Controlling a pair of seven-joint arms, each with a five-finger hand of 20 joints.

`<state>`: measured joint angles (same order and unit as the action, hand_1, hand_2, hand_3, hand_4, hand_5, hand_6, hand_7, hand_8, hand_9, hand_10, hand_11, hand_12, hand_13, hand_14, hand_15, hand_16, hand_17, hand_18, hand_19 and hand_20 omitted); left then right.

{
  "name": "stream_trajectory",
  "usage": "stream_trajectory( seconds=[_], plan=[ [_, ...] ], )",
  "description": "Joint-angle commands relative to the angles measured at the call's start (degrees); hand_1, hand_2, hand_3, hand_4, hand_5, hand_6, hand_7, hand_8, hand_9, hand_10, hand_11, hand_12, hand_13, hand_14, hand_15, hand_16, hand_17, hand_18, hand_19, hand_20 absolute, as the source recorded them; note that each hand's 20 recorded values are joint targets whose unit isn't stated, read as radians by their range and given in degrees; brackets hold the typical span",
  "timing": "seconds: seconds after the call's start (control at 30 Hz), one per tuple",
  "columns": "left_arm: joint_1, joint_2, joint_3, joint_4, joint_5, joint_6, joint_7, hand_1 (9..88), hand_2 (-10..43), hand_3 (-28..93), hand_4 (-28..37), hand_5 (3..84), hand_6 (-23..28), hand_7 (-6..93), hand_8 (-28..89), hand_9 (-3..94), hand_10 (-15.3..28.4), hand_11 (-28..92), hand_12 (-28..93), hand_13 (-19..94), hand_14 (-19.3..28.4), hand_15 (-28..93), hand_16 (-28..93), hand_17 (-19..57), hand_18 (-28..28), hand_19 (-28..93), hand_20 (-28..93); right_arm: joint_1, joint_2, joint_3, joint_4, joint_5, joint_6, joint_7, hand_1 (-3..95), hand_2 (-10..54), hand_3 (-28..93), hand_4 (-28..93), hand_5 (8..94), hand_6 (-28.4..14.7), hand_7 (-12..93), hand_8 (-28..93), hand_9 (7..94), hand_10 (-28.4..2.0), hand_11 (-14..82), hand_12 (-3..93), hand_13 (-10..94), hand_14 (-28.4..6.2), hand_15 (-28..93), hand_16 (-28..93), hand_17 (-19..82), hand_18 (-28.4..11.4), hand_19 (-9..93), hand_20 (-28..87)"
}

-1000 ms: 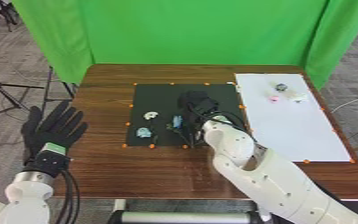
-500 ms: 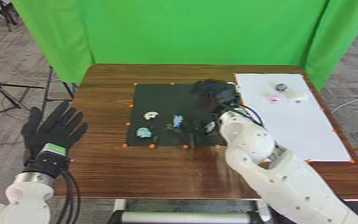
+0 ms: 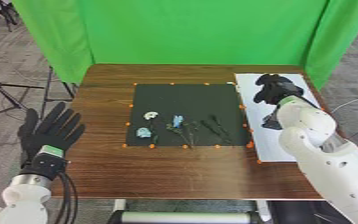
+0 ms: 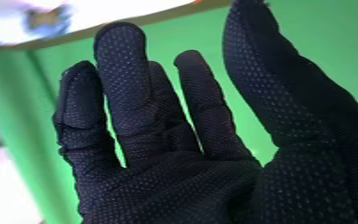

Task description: Arrange flowers

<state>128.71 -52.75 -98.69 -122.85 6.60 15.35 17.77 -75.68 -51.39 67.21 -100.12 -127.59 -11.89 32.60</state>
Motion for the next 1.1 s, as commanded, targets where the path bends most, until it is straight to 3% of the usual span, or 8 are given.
stream_trajectory(
  seconds=[0.03, 0.37, 0.5, 0.63, 0.83, 0.9, 1.03, 1.1],
  plan=[
    [1.1, -0.6, 0.07, -0.56, -0.08, -0.86, 0.86, 25.8, 11.9, 68, -28.3, 32.9, 6.2, 14.8, -10, 25.7, 13.6, 20, 11, 14, 12.7, 30, -7, -6.1, 11.8, 26, 9, 2.8, 1.2, 0.0, 4.8, -0.7, 0.9, 0.4, 44.5, -9.5, 79, -28, 41.3, -5.0, 17, -13, 39.0, -14.2, 10.5, 10.6, 57, -12.7, 67, 22, 30, -22.5, 82, 35],
    [1.0, -0.66, 0.48, -0.61, -0.09, -0.72, 0.95, 25.8, 12.0, 68, -28.3, 33.4, 6.4, 14.8, -10, 26.1, 13.6, 20, 11, 15, 12.9, 30, -7, -6.2, 11.8, 26, 9, 5.3, 1.1, -1.9, 10.6, 0.9, 2.3, 2.9, 50.3, -9.5, 76, -28, 44.4, -3.8, 17, -14, 42.4, -11.8, 12.4, 9.2, 60, -10.4, 62, 29, 31, -22.6, 82, 36],
    [1.3, -0.86, 0.31, -0.71, -0.18, -0.6, 0.94, 25.8, 12.0, 68, -28.3, 33.5, 6.4, 14.8, -10, 26.3, 13.6, 21, 11, 15, 13.0, 30, -7, -6.2, 11.8, 26, 9, 5.2, 0.9, -2.4, 11.7, 1.7, 0.0, 1.4, 50.2, -9.5, 75, -28, 45.2, -3.4, 18, -14, 44.0, -11.4, 13.0, 9.2, 60, -10.0, 60, 29, 31, -22.3, 82, 36],
    [1.1, -0.93, 0.5, -0.56, -0.37, -1.05, 0.89, 25.9, 12.0, 68, -28.3, 33.6, 6.5, 14.9, -10, 26.4, 13.6, 21, 11, 15, 13.0, 31, -7, -6.1, 11.8, 26, 9, 5.2, 0.2, -2.4, 12.1, 2.1, -0.7, 1.7, 51.0, -9.5, 74, -28, 45.5, -2.7, 18, -14, 47.9, -8.7, 14.1, 9.5, 61, -9.2, 55, 29, 31, -22.1, 82, 35],
    [0.7, -1.09, 0.75, -0.36, -0.05, -1.49, 0.3, 25.9, 12.0, 68, -28.3, 33.8, 6.5, 14.9, -10, 27.0, 13.9, 21, 11, 16, 13.3, 31, -7, -6.2, 11.8, 26, 9, 5.9, -0.4, -3.2, 14.1, 4.0, -1.1, 1.9, 52.3, -9.5, 72, -28, 46.4, -2.0, 19, -14, 48.8, -8.6, 14.0, 9.6, 62, -8.4, 52, 30, 31, -21.9, 82, 35],
    [0.6, -1.21, 0.79, -0.26, 0.02, -1.64, 0.13, 25.9, 12.0, 68, -28.3, 33.8, 6.5, 14.8, -10, 27.1, 13.9, 21, 11, 16, 13.4, 31, -7, -6.2, 11.8, 26, 9, 5.4, -0.3, -3.6, 14.6, 4.5, 1.9, 2.0, 50.0, -7.6, 74, -28, 47.8, -2.1, 20, -14, 49.2, -9.4, 14.0, 9.7, 61, -9.3, 50, 29, 31, -21.9, 82, 35],
    [0.8, -1.22, 0.76, -0.35, -0.09, -1.53, 0.29, 25.9, 12.0, 68, -28.3, 33.7, 6.5, 14.8, -10, 27.2, 13.9, 21, 11, 16, 13.3, 31, -7, -6.2, 11.9, 26, 9, 4.6, 0.0, -4.6, 15.0, 3.2, 5.2, 1.6, 50.6, -6.7, 73, -28, 56.9, -0.7, 22, -15, 59.1, -9.7, 15.9, 11.3, 62, -8.9, 50, 29, 32, -21.2, 82, 35],
    [0.9, -1.23, 0.6, -0.38, -0.06, -1.55, 0.34, 25.9, 12.1, 68, -28.3, 33.7, 6.5, 14.8, -10, 27.2, 13.9, 21, 11, 16, 13.4, 31, -7, -6.2, 11.9, 26, 9, 4.2, 0.1, -4.7, 14.9, 3.0, 6.1, 1.2, 52.7, -6.7, 71, -28, 60.7, -0.3, 25, -8, 65.8, -9.7, 16.7, 13.7, 64, -7.9, 48, 32, 32, -20.8, 81, 36]
  ],
)
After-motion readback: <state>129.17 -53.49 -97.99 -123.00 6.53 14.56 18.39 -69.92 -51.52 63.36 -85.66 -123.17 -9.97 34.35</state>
